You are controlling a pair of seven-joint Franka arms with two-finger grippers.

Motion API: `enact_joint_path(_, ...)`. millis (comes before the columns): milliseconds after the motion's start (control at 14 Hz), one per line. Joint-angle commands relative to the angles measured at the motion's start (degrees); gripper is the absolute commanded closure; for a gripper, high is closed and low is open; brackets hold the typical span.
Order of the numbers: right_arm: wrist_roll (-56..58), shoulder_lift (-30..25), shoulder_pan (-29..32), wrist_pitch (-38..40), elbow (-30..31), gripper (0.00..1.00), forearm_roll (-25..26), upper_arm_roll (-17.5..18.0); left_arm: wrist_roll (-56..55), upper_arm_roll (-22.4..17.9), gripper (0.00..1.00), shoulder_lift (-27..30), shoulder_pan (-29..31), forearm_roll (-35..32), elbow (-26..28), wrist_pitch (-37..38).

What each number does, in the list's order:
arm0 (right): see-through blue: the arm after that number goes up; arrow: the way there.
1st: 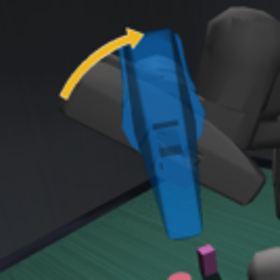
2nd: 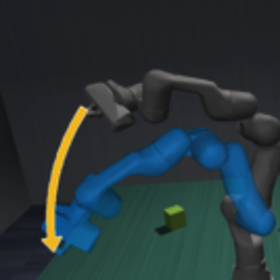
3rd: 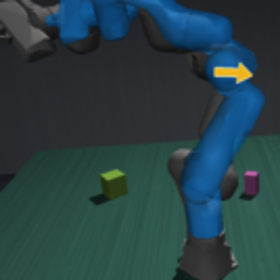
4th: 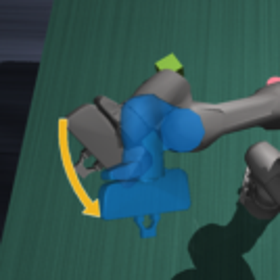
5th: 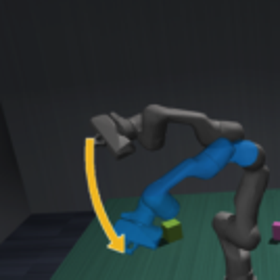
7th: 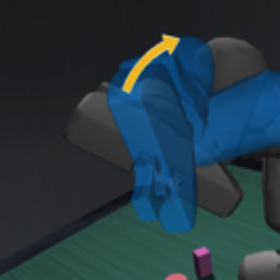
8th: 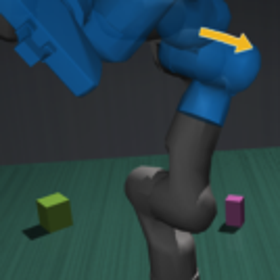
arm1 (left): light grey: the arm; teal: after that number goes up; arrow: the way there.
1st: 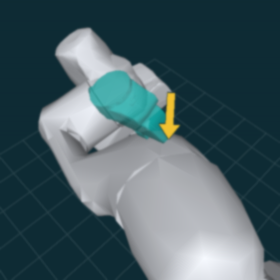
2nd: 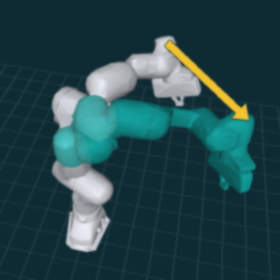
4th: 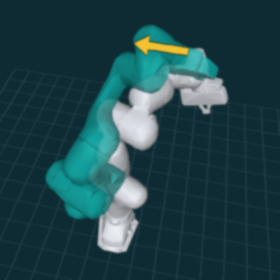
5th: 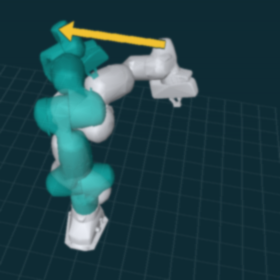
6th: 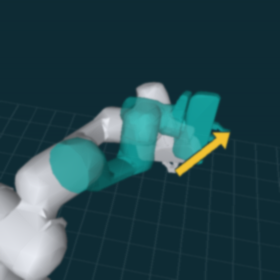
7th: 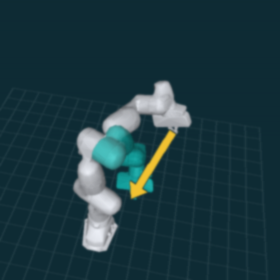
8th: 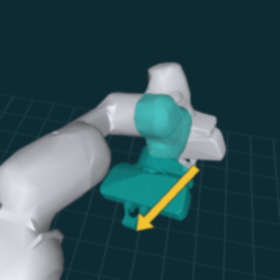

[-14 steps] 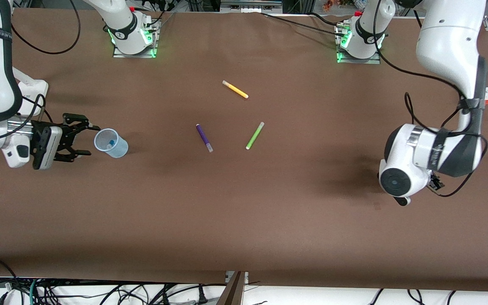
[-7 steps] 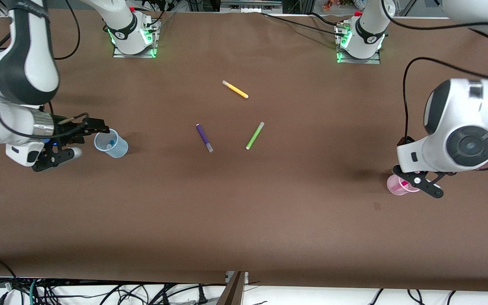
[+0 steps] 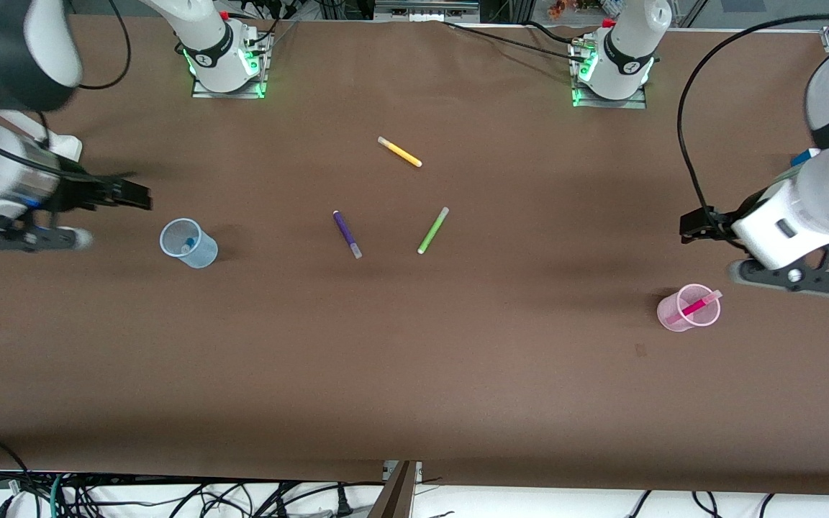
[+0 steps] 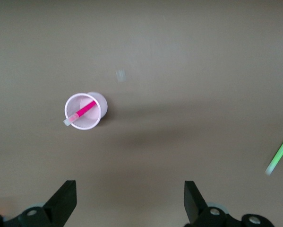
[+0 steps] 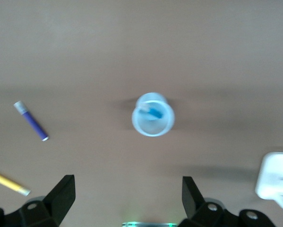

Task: Place pink and blue markers in matching cups

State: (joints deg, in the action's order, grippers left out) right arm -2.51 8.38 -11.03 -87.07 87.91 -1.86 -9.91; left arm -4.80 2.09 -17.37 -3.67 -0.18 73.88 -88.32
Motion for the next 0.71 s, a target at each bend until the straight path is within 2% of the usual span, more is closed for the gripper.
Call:
enact_joint_path(0, -0.9, -7.4, 5.0, 0.0, 2.9, 0.00, 2.0, 3.5, -4.9, -1.3, 0.00, 15.1, 0.2, 2.0, 22.2, -12.5)
enact_joint_path(143, -0.4, -9.2, 6.4, 1.5, 2.8, 0.00, 2.0, 3.5, -4.8, -1.0, 0.00, 17.3, 0.4, 1.9, 25.9, -12.6)
enact_joint_path(357, -1.1, -10.1, 6.6, 5.2, 2.7, 0.00, 2.0, 3.4, -4.7, 0.4, 0.00, 17.1, 1.4, 1.2, 25.9, -12.5)
enact_joint_path(429, -1.1, -9.8, 6.6, 5.3, 2.4, 0.00, 2.0, 3.4, -4.7, 2.2, 0.00, 17.1, 2.8, 0.8, 25.6, -12.3)
enact_joint_path(643, -0.6, -7.4, 6.5, 7.4, -1.1, 0.00, 2.5, 3.1, -4.4, 2.7, 0.00, 16.9, 3.0, 0.6, 25.3, -11.8)
